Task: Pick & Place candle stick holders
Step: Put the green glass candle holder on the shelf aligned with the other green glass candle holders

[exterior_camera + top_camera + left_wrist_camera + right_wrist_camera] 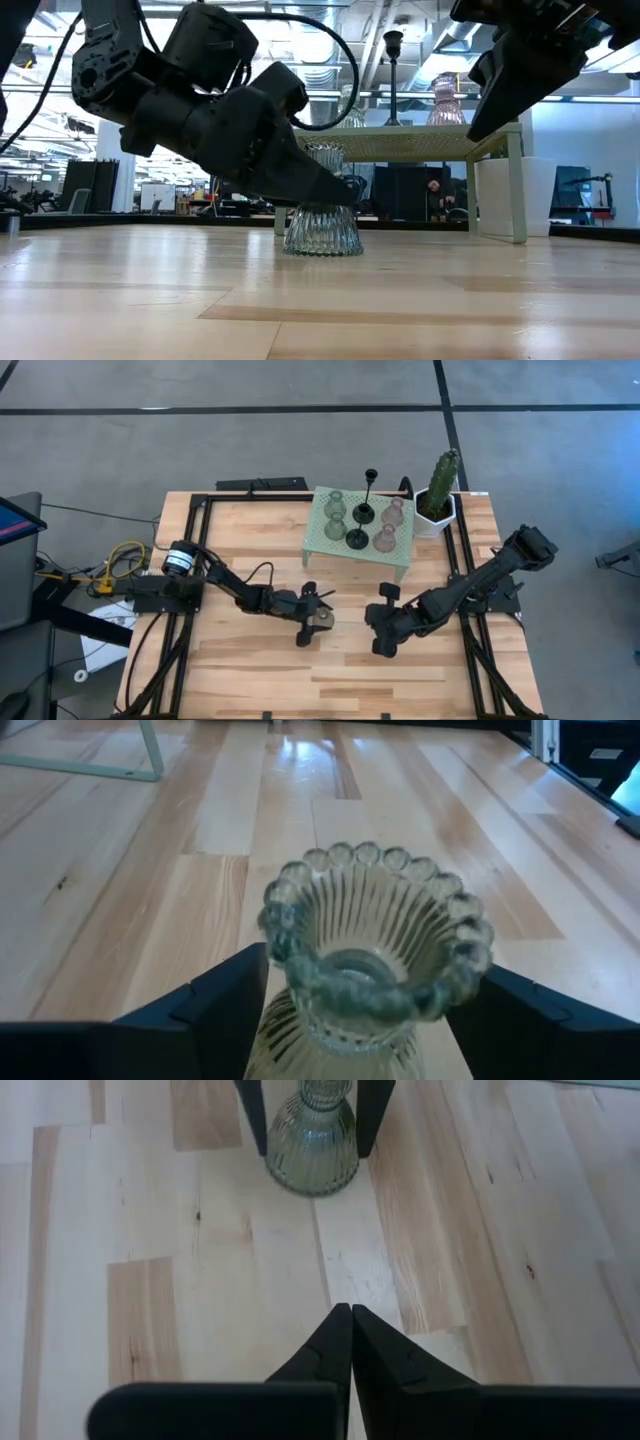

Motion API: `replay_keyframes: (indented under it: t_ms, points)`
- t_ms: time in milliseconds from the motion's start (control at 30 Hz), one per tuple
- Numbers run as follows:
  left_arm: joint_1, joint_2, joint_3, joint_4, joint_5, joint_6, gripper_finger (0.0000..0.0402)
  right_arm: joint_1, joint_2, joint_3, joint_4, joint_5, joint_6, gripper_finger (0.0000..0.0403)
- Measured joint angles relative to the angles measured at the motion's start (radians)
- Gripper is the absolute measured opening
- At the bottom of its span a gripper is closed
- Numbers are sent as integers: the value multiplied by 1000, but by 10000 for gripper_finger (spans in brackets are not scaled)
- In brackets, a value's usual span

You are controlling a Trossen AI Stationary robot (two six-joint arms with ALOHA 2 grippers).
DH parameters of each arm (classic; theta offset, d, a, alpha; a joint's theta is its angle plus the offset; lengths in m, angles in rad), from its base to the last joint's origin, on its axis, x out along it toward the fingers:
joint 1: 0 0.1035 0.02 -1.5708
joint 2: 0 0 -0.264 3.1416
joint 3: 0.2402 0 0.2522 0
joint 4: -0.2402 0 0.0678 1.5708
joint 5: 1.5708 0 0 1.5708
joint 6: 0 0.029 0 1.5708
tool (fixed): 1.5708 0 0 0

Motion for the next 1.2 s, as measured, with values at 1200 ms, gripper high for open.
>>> replay_keyframes:
  t_ms: [1200]
  points:
    - [-30, -171, -5, -261, -97, 1, 126, 0, 1, -2, -68, 51, 74, 0]
